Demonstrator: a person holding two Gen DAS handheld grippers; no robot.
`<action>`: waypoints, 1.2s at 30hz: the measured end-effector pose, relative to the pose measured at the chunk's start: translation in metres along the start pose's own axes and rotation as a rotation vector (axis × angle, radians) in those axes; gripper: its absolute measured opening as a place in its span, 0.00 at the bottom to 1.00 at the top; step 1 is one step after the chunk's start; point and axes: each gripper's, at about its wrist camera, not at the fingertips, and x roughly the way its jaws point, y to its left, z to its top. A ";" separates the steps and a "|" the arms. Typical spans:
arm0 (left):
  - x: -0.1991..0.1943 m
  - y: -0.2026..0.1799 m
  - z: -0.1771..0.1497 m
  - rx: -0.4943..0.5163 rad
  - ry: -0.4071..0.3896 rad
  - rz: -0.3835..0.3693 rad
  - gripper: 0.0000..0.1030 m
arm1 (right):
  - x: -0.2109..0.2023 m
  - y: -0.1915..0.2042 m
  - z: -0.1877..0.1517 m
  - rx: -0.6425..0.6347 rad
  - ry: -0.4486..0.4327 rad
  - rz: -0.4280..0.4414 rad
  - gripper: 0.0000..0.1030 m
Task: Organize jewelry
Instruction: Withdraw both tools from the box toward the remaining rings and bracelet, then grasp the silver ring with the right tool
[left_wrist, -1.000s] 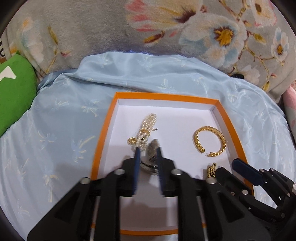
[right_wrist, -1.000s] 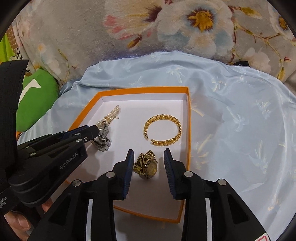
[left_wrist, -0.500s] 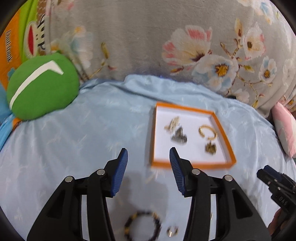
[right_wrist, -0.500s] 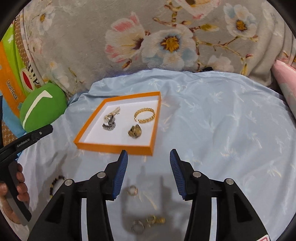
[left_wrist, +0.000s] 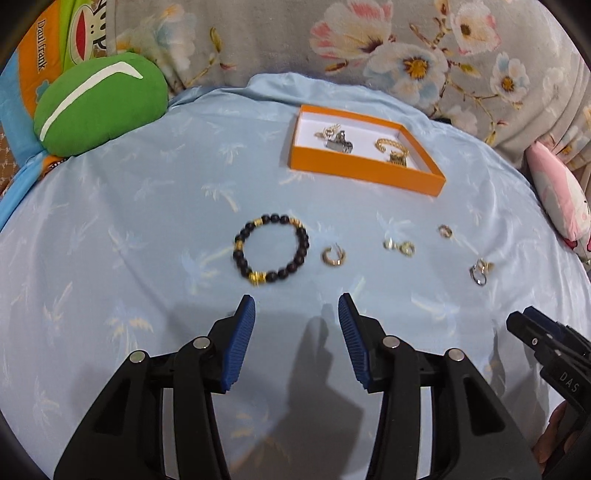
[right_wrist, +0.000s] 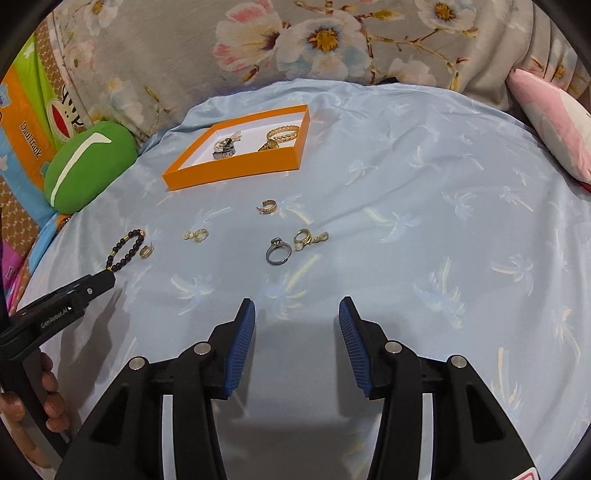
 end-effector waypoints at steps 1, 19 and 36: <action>-0.001 -0.001 -0.002 0.001 0.006 0.002 0.44 | 0.000 0.002 -0.001 -0.002 0.002 0.001 0.46; 0.001 0.025 -0.003 -0.136 0.004 0.010 0.58 | 0.019 0.006 0.017 0.030 -0.001 0.019 0.46; 0.002 0.025 -0.003 -0.138 0.006 0.009 0.61 | 0.049 0.008 0.039 0.035 0.053 0.036 0.25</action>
